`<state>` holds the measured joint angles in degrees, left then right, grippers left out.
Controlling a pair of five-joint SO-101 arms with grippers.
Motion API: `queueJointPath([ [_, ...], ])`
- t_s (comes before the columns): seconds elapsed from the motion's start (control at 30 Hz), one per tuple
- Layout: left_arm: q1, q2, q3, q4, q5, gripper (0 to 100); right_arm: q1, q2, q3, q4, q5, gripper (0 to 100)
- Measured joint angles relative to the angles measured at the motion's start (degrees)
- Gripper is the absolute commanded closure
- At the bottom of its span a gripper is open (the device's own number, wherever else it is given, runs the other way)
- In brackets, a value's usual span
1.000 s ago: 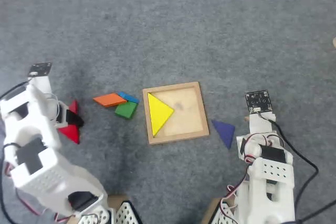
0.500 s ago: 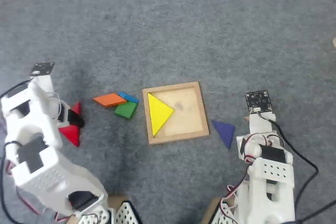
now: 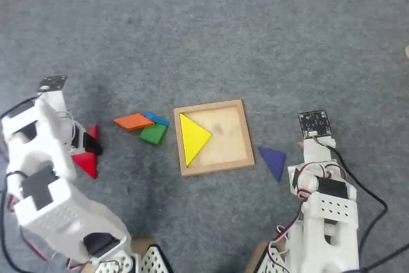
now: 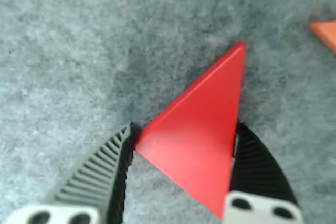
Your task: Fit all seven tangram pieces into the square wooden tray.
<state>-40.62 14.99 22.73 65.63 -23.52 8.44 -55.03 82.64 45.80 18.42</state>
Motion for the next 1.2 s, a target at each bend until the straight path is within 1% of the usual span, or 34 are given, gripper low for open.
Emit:
queueJointPath([
  [0.3,0.0,-0.53,-0.26,0.35,0.35,85,0.0,0.0,0.0,0.0,0.0,84.4],
  [0.63,0.09,-11.69,-0.26,7.47,1.41,85,0.0,0.0,0.0,0.0,0.0,84.4],
  [0.77,2.73,-13.45,-0.26,9.49,1.49,85,0.0,0.0,0.0,0.0,0.0,84.4],
  [0.87,7.65,-14.77,-0.26,10.46,1.49,86,0.0,0.0,0.0,0.0,0.0,84.4],
  [0.97,14.86,-16.26,-0.26,10.64,1.49,86,0.0,0.0,0.0,0.0,0.0,84.4],
  [1.07,24.26,-16.97,-0.26,10.64,1.93,86,0.0,0.0,0.0,0.0,0.0,84.4],
  [1.2,38.77,-16.97,-2.11,10.64,3.43,86,0.0,0.0,0.0,0.0,0.0,84.4],
])
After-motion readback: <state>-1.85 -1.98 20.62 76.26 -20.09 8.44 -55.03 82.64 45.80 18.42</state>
